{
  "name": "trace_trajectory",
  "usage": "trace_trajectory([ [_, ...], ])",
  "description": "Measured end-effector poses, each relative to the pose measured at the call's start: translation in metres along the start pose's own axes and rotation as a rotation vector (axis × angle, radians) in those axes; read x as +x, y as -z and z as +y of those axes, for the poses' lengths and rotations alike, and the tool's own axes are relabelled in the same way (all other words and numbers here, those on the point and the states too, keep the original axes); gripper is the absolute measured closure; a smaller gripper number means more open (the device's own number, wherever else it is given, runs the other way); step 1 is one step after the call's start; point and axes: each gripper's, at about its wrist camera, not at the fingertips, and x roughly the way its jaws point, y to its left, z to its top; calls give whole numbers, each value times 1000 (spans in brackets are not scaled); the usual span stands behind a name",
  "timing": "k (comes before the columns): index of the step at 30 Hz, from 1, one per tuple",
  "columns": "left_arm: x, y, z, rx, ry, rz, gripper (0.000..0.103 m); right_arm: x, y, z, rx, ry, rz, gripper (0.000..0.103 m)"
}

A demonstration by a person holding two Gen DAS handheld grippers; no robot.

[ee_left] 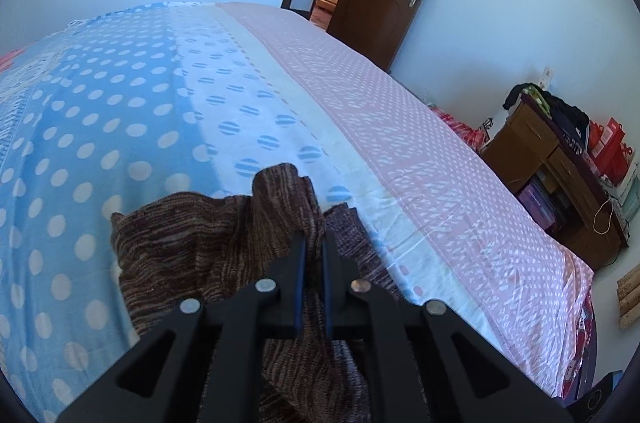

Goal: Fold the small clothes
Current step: 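Lift the held side edge with both grippers and fold it over the other half, then open both grippers and press the folded brown sweater flat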

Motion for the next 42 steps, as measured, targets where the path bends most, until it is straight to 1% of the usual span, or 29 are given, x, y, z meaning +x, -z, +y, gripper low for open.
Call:
trace_trajectory([
  [5,24,3,-22,45,9,24,95,-5,11,-23,39,29,26,99],
  [9,48,6,-38,66,-1,49,96,-3,18,-42,92,46,56,99],
  [15,75,12,-55,110,-47,70,95,4,33,-76,202,49,89,99],
  [17,79,13,-60,127,-83,73,91,9,39,-87,243,43,100,99],
  [19,76,15,-66,145,-88,77,91,13,45,-97,280,28,114,99],
  [21,64,18,-72,187,-117,41,74,14,46,-103,294,12,127,99],
  [22,57,20,-75,204,-132,23,51,13,46,-105,303,3,123,99],
  [23,47,23,-76,215,-140,-4,34,13,47,-107,311,-7,125,99],
  [24,35,29,-77,232,-143,-43,31,13,48,-109,321,-19,132,99],
  [25,27,34,-78,252,-146,-63,30,13,49,-110,325,-31,136,99],
  [27,12,48,-77,293,-175,-85,30,13,50,-109,329,-42,141,99],
  [28,6,56,-74,301,-187,-90,28,12,51,-109,335,-46,146,99],
  [29,2,65,-70,305,-209,-85,26,11,52,-109,337,-50,151,98],
  [30,0,75,-64,309,-248,-74,26,10,52,-109,336,-52,154,98],
  [32,-4,95,-50,302,-286,-71,26,3,53,-109,338,-35,144,98],
  [34,-2,113,-33,288,-351,-44,26,-6,53,-110,330,21,126,97],
  [35,-1,121,-25,283,-359,-20,26,-12,52,-110,321,59,107,97],
  [36,3,130,-13,269,-366,10,25,-19,50,-110,311,98,84,96],
  [38,6,140,-1,239,-358,34,18,-35,39,-109,293,181,13,89],
  [39,4,143,5,212,-345,22,17,-40,34,-106,287,202,-17,78],
  [40,2,142,9,188,-335,18,16,-43,26,-102,280,201,-44,61],
  [41,0,143,11,176,-326,20,16,-42,18,-97,273,177,-64,53],
  [42,-1,144,12,171,-323,18,16,-38,10,-91,262,149,-74,50],
])
